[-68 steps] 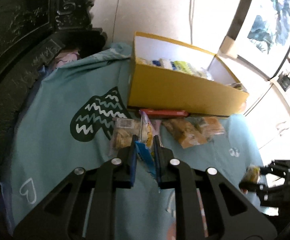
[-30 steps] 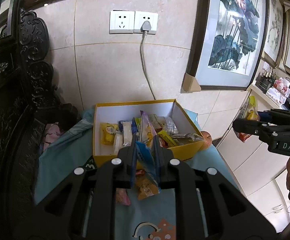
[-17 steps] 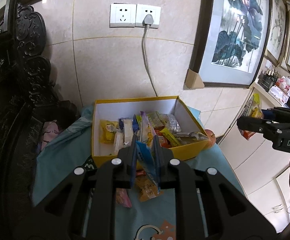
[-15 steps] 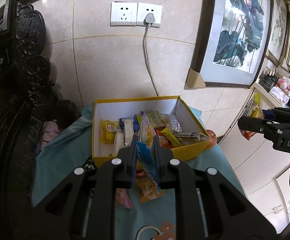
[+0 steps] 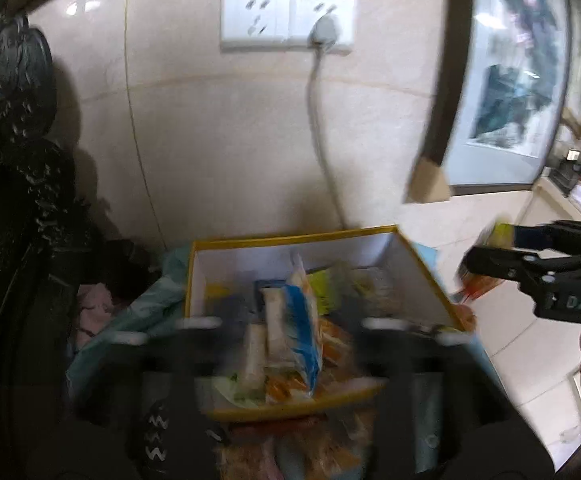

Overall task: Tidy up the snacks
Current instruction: 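Carry both packs over the box and open both tools to drop them, then grasp clear cracker bag with left tool while right tool grasps clear bread bag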

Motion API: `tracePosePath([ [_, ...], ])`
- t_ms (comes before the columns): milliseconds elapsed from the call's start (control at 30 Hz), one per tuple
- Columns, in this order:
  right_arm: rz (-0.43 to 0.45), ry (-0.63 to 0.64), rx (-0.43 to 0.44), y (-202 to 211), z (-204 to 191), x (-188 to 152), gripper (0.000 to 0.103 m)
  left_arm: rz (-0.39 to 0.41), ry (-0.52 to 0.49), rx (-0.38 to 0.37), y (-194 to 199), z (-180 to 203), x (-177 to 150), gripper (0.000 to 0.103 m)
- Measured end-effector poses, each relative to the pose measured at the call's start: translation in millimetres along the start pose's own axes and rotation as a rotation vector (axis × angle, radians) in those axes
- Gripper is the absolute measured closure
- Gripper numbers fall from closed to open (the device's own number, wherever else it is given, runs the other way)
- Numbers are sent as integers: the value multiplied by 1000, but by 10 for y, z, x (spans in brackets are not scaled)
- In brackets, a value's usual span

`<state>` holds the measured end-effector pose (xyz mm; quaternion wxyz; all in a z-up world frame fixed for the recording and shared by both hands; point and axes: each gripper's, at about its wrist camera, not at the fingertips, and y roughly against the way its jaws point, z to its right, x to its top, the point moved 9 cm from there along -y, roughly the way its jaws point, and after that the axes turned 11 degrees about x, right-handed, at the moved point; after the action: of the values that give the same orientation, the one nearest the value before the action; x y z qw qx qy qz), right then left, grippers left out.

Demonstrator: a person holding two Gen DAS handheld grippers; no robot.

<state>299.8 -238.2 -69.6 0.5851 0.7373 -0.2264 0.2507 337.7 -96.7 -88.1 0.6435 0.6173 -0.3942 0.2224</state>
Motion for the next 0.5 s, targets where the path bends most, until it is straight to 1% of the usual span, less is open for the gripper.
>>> tracePosePath([
  [33,-4,-9,-1,-46,28,1,40,3,10,26,-60,-42,-8,22],
  [100,-5,-15,13,-76,28,-57,40,-14,7,32,-131,-97,-103,22],
  [133,-14,-9,20,-99,17,-133,40,-10,7,31,-129,-116,-139,22],
  [200,-42,-2,24,-153,-4,-321,40,-11,6,47,-127,-184,-310,22],
  [300,-87,-10,63,-224,-109,-755,40,-32,35,61,-107,-295,-666,22],
  [367,-139,-33,94,-322,-203,-1162,40,-39,60,87,-54,-390,-1004,22],
  [400,-149,-43,102,-355,-235,-1289,40,-48,75,89,-40,-418,-1129,22],
  [467,-202,-67,110,-513,-288,-1648,39,-85,110,93,-33,-508,-1440,22],
  [500,-224,-77,106,-579,-294,-1755,39,-118,117,98,-53,-552,-1645,22],
])
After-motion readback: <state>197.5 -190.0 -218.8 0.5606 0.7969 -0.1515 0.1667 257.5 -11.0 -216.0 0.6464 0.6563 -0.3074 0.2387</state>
